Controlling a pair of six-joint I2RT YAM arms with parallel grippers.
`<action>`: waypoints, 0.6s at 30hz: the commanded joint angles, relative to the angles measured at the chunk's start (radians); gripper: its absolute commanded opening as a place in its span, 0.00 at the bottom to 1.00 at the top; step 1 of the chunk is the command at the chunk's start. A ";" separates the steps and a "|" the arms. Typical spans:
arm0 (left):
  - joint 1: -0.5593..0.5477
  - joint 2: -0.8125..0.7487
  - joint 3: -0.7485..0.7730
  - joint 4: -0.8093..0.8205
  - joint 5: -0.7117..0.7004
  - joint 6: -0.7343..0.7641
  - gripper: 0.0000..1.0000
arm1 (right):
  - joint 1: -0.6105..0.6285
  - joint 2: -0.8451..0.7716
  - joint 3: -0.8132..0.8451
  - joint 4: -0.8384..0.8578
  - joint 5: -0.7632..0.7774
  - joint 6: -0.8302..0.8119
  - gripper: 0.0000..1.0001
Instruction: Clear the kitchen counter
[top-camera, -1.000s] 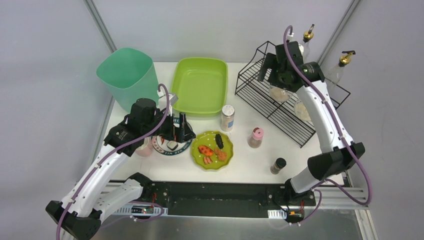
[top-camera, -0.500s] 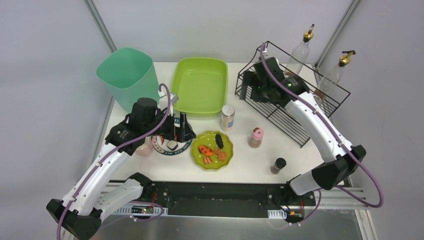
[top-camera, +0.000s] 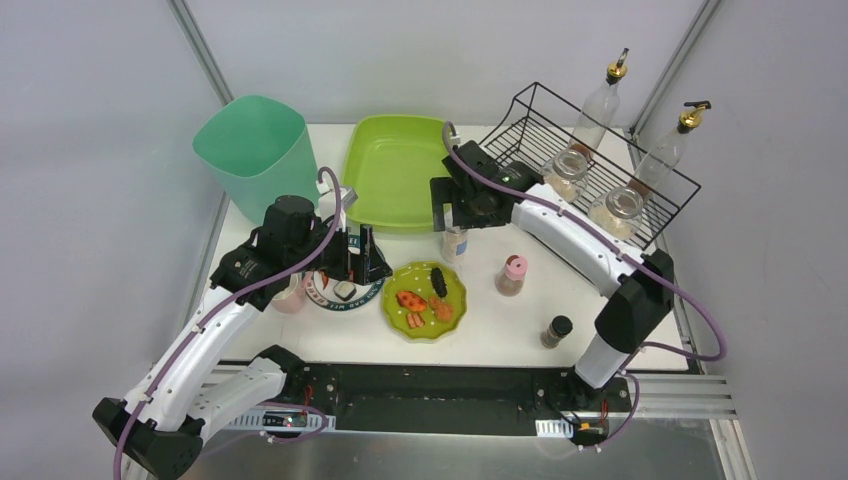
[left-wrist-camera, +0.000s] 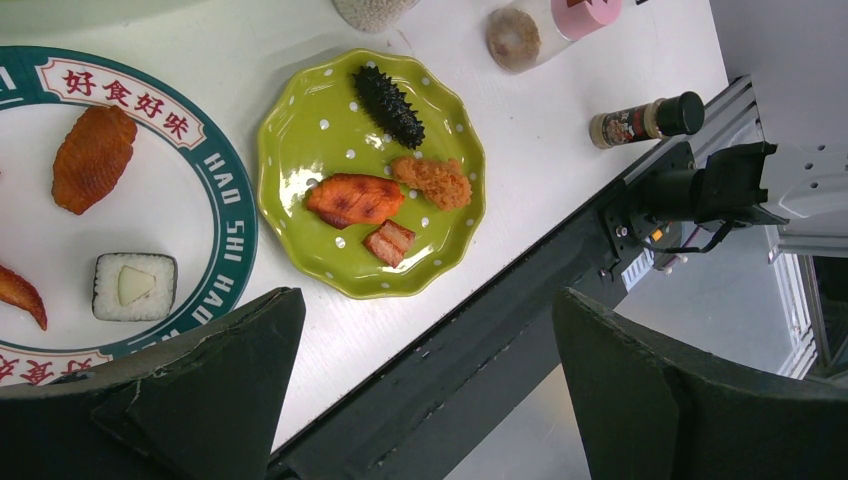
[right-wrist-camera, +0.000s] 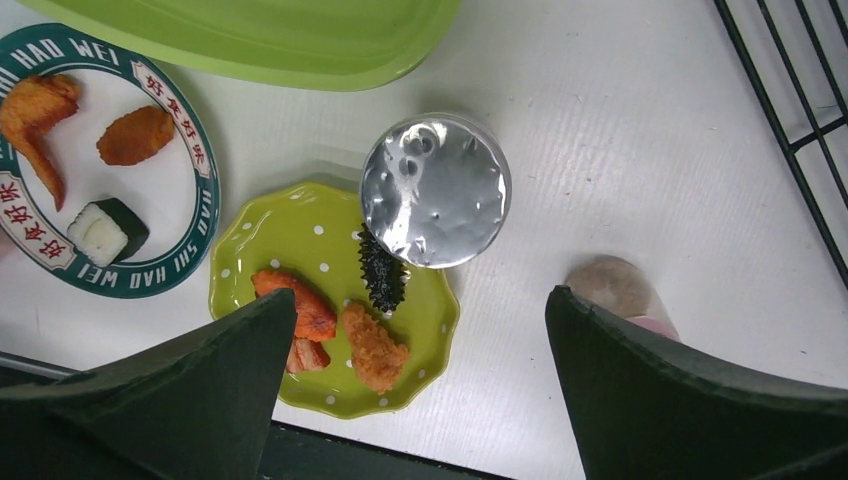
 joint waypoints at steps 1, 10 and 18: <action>0.010 -0.009 -0.003 0.006 0.010 0.009 1.00 | 0.008 0.041 0.055 0.024 0.027 -0.009 0.99; 0.010 -0.005 -0.003 0.006 0.012 0.009 1.00 | 0.017 0.138 0.083 0.034 0.078 -0.009 0.99; 0.010 -0.007 -0.004 0.006 0.011 0.009 1.00 | 0.017 0.193 0.121 0.017 0.094 -0.010 0.98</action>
